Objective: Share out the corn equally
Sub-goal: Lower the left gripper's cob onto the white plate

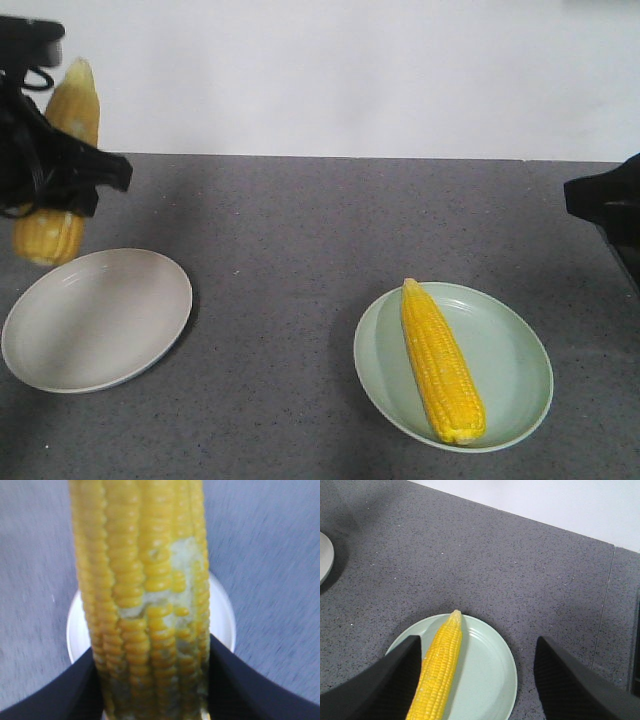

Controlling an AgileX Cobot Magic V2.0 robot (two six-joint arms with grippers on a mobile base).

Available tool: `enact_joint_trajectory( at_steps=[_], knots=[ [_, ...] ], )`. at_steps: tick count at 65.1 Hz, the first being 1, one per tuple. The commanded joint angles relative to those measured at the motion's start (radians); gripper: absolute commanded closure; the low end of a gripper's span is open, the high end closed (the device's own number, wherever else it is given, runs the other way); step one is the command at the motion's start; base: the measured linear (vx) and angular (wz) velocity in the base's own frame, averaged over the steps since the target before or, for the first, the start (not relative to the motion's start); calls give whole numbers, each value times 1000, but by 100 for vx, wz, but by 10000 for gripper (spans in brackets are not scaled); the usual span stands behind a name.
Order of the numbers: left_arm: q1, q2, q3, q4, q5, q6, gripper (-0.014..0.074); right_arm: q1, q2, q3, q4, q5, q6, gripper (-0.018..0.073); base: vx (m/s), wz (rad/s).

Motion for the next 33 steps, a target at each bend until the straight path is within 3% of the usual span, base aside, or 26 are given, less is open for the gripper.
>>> enact_joint_trajectory(
  at_steps=[1,33],
  knots=[
    [0,-29,40,10,-18,-2,524,-4,-6,-24,-8,-70,1,84,0,0],
    [0,14,171,44,-74,-4,524,-4,-6,-24,-8,-69,5,84,0,0]
  ],
)
